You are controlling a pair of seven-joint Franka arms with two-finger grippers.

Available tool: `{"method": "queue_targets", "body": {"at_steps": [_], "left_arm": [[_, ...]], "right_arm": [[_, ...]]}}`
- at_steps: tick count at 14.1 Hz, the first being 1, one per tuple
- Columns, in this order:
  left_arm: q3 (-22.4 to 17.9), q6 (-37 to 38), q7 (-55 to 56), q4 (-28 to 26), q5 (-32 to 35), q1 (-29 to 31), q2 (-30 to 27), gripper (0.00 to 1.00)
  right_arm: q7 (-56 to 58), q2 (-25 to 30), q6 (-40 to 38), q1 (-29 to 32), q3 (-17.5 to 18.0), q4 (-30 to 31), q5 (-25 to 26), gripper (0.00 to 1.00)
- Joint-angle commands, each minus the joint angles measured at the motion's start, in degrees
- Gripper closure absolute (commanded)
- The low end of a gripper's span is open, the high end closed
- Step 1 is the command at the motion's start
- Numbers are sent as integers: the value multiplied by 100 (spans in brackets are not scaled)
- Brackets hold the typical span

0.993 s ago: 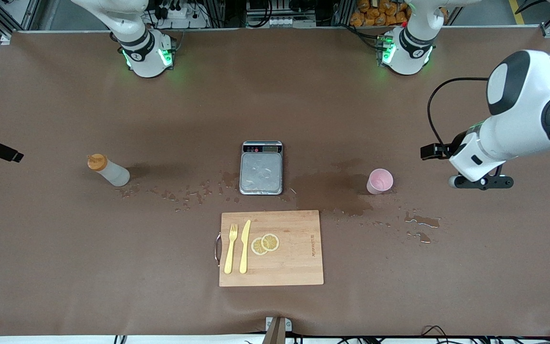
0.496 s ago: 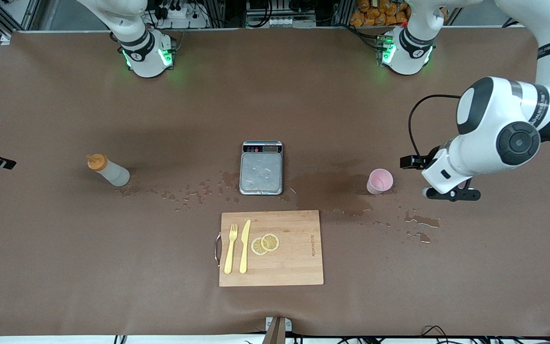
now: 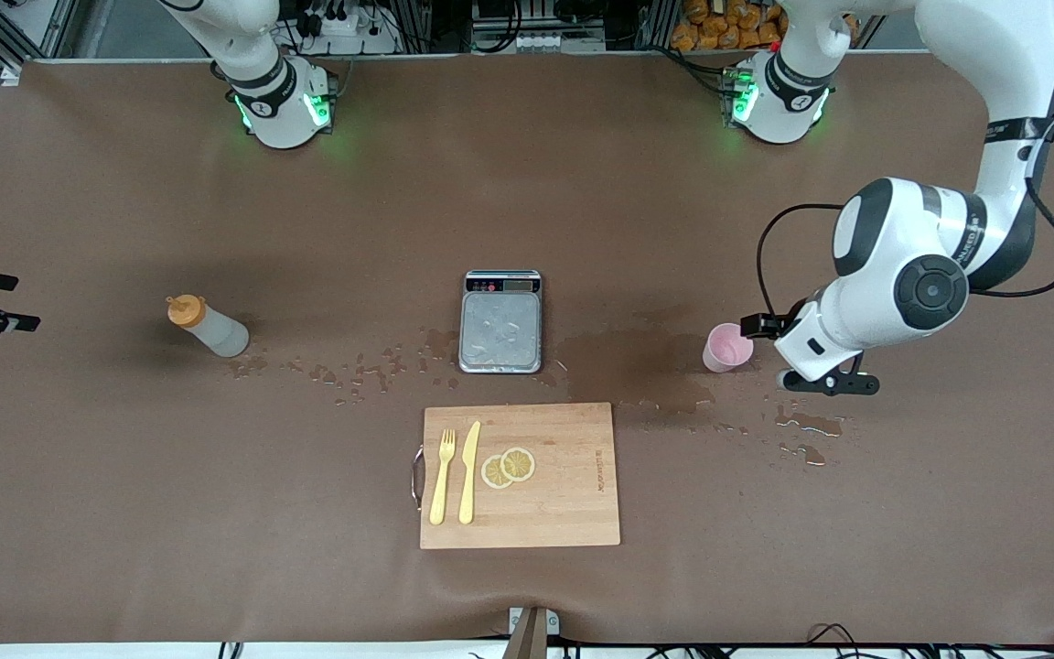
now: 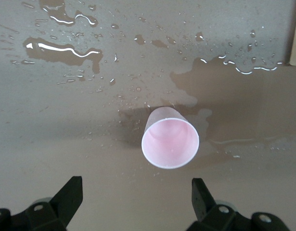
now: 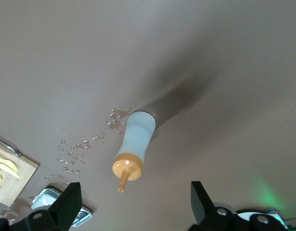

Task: Add sauce to pink cup with both arms
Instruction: 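Grasp the pink cup with the left gripper while the right gripper grasps the bottle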

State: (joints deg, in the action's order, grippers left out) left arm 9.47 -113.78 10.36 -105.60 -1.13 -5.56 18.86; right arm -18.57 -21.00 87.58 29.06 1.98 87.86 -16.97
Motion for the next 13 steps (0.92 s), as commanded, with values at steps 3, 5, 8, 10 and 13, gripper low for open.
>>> {"method": "queue_targets", "body": {"at_steps": [3, 5, 8, 10, 13], "left_arm": [[-6, -854, 80, -899, -63, -7, -207, 0], [2, -1399, 80, -1207, -63, -7, -198, 0], [-7, -1770, 71, -1173, -28, -33, 82, 0], [-7, -1936, 71, -1164, 7, -77, 197, 0], [-7, -2043, 71, -1155, 7, -60, 355, 0]], "right_arm": [[-646, -615, -565, 389, 101, -172, -560, 0], [-691, -817, -610, 477, 101, -164, -799, 0], [-700, -1159, -698, 687, 101, -164, -1141, 0], [-700, -1510, -794, 846, 101, -172, -1500, 0], [-691, -1872, -839, 1022, 101, -164, -1818, 0]]}}
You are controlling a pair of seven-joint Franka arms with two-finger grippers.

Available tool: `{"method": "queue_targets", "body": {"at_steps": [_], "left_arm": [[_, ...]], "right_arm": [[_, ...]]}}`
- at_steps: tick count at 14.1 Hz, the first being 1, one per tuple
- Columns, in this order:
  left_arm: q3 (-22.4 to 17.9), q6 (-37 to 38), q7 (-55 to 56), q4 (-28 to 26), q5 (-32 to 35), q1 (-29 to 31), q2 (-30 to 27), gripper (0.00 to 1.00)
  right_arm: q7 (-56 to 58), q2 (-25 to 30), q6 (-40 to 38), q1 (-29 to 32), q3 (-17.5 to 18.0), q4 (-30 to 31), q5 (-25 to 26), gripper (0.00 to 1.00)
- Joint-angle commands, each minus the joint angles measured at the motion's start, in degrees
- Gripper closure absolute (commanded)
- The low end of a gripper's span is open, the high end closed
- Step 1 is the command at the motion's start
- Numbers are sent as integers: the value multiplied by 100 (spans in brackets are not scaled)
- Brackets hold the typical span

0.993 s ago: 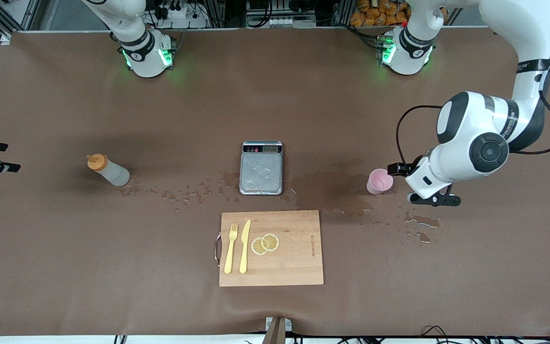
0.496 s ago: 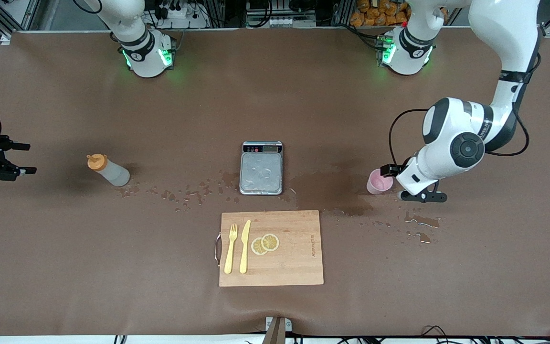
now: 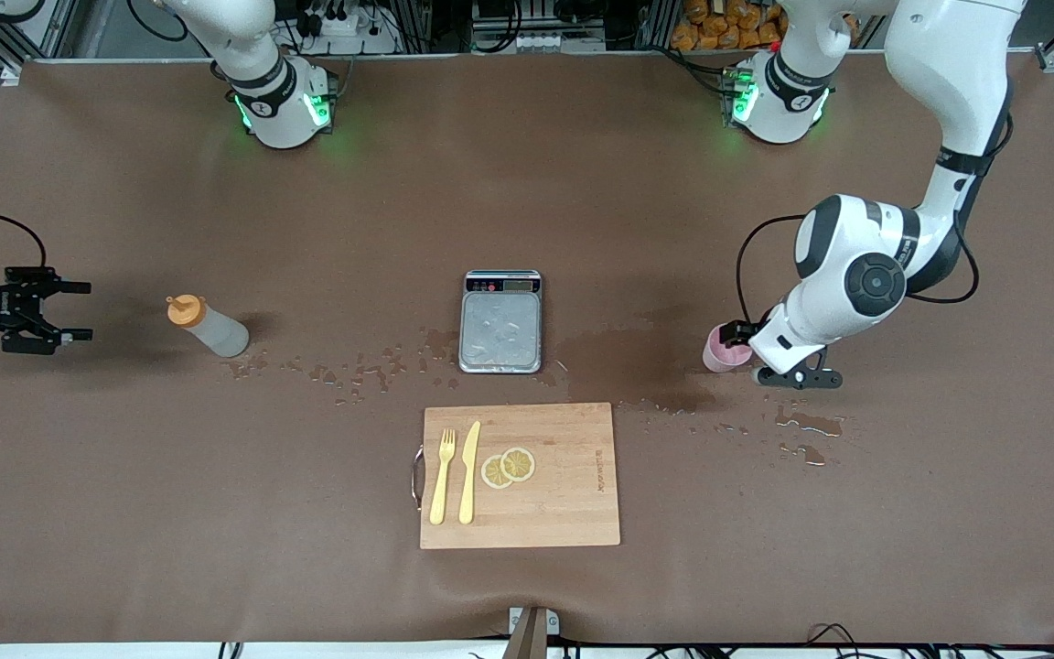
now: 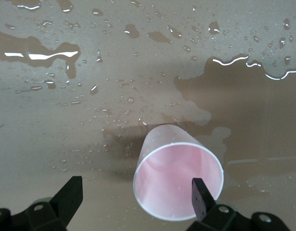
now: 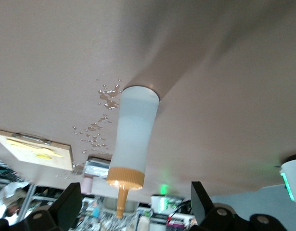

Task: Add sauce to pink cup with both arms
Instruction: 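Grasp the pink cup with the left gripper while the right gripper grasps the bottle, then lift the pink cup with the left gripper and carry it toward the scale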

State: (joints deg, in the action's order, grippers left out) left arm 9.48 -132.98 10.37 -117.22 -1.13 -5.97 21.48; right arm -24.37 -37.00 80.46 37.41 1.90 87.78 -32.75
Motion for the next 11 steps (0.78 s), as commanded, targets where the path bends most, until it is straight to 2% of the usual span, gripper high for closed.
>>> {"method": "queue_targets", "body": {"at_steps": [1, 3, 4, 5, 6, 11], "left_arm": [[-8, -123, 70, 15, 7, 8, 93, 0], [-8, -123, 70, 24, 7, 17, 198, 0], [-8, -123, 70, 24, 7, 8, 207, 37], [-8, -97, 70, 15, 7, 17, 207, 88], [-8, -71, -17, 6, 7, 43, 207, 100], [-8, -70, 9, 33, -2, 25, 199, 100]], "right_arm": [[-121, -325, -127, 179, 108, -165, -232, 0], [-130, -509, -119, 205, 108, -165, -231, 0], [-138, -623, -119, 214, 108, -165, -240, 0], [-138, -738, -119, 205, 108, -165, -293, 0], [-147, -826, -136, 214, 108, -148, -424, 0], [-367, -1256, -259, 205, 108, -147, -451, 0]]}}
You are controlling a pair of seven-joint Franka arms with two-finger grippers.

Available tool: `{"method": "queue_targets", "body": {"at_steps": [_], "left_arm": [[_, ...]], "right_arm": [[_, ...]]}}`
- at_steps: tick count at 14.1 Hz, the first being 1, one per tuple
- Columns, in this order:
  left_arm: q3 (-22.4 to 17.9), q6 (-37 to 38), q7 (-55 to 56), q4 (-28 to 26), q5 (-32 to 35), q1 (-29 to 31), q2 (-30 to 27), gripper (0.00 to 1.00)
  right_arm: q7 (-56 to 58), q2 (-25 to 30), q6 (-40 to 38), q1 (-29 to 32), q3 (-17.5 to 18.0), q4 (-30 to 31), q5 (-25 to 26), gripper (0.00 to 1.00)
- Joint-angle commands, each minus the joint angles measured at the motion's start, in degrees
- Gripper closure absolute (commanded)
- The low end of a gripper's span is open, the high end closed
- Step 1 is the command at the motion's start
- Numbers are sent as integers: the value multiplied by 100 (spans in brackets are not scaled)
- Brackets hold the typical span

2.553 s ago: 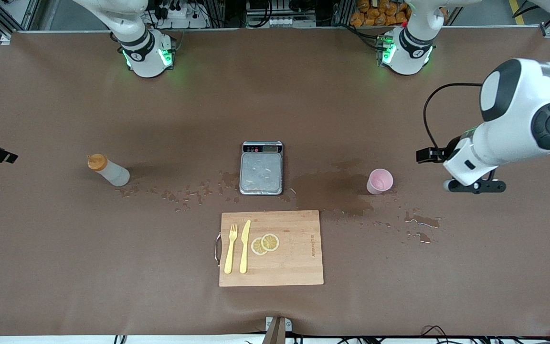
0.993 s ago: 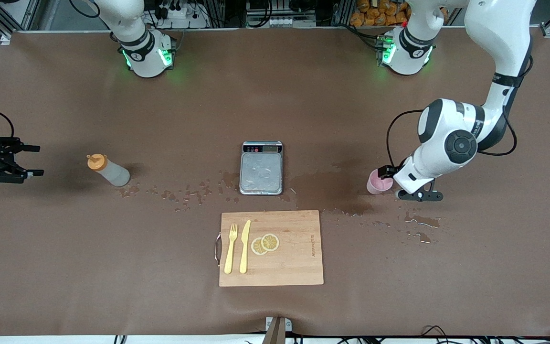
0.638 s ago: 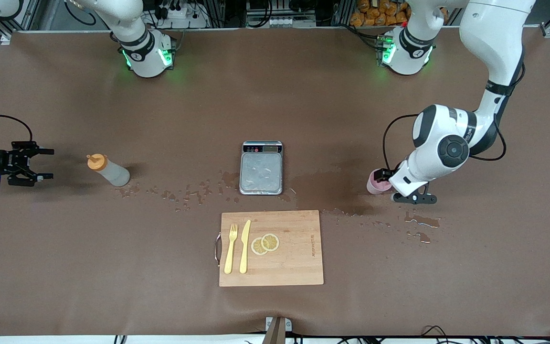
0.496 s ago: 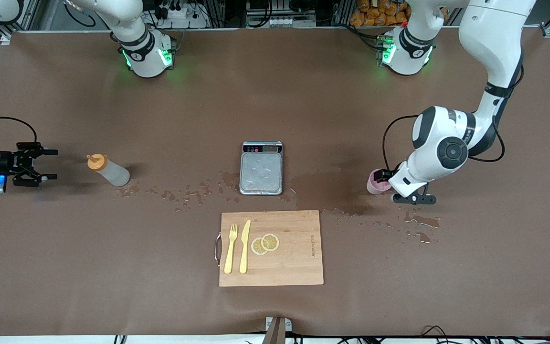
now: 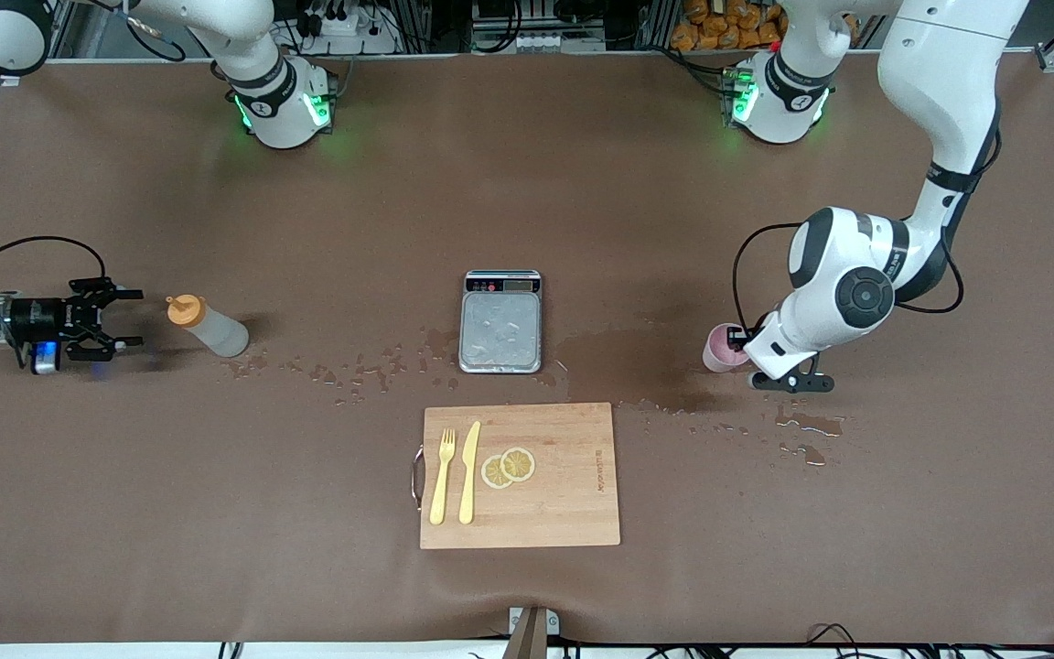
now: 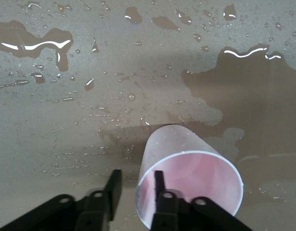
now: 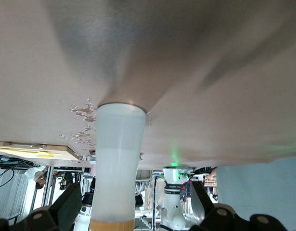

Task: Add sauce to pink cup with both arms
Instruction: 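Lift the pink cup with the left gripper and carry it toward the scale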

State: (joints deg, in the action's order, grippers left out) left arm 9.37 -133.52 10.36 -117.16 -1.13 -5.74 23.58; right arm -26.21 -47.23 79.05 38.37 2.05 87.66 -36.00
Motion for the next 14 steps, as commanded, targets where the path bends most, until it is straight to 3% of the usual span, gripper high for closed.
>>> {"method": "queue_targets", "body": {"at_steps": [1, 7, 14], "left_arm": [[3, -16, 54, 35, 7, -6, -20, 100], [38, -7, 264, 141, -54, -103, -371, 100], [1030, 668, 1801, 834, -63, -120, -512, 100]], "right_arm": [[-182, -304, -118, 127, 93, -135, -144, 0], [-182, -523, -127, 57, 111, -117, -267, 0], [-226, -629, -118, -145, 128, -100, -786, 0]]}}
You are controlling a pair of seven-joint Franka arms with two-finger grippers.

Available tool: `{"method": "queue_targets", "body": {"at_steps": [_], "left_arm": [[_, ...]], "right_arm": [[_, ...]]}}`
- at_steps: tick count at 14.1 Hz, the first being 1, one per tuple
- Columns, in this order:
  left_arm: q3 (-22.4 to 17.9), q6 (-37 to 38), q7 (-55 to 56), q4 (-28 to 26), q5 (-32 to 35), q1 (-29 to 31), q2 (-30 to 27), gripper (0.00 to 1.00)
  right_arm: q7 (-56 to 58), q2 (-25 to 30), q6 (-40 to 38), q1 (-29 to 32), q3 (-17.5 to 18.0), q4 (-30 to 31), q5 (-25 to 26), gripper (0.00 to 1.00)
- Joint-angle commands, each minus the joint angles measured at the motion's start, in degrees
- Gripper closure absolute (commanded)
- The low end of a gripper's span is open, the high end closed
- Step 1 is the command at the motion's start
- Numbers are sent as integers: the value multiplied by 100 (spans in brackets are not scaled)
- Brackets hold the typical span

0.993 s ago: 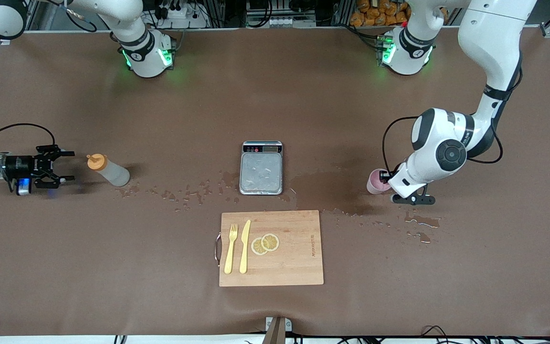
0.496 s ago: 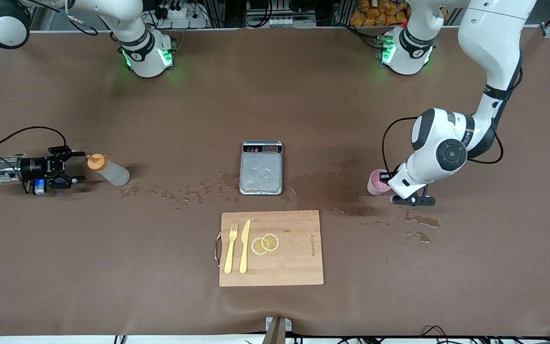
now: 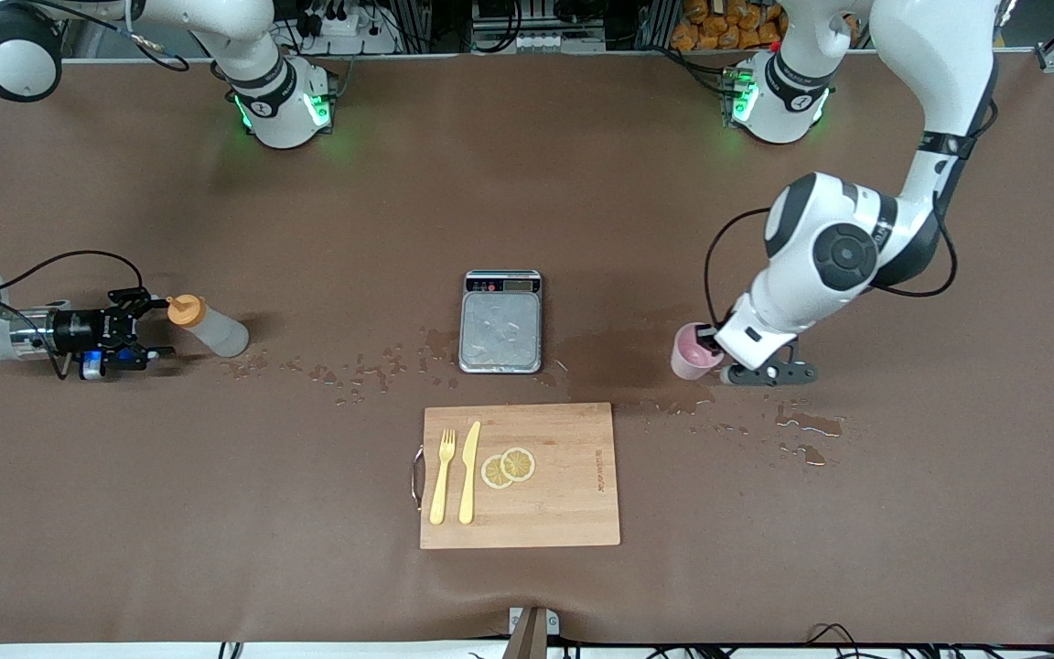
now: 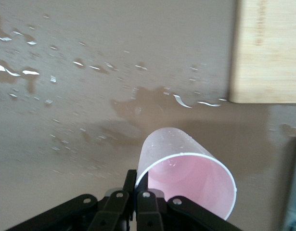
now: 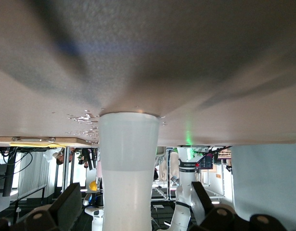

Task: Add sauce to pink cup with both arms
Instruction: 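Lift the pink cup with the left gripper and carry it toward the scale, then lower the pink cup onto the silver scale with the left gripper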

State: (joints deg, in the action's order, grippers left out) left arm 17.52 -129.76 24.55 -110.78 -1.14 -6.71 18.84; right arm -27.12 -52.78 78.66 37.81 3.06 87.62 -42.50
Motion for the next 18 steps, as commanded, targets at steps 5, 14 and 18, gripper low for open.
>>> {"method": "queue_targets", "body": {"at_steps": [5, 14, 18], "left_arm": [[691, 513, 1753, 707, -62, -444, 137, 100], [630, 504, 3740, 2007, 69, -1921, 1156, 100], [586, 469, 4067, 2552, 543, -2264, 1762, 100]], "right_arm": [[-118, -75, -141, -256, 28, -35, -136, 0], [-83, -110, -141, -573, 28, 115, -136, 0], [-74, -101, -167, -634, 28, 124, -127, 0]]}}
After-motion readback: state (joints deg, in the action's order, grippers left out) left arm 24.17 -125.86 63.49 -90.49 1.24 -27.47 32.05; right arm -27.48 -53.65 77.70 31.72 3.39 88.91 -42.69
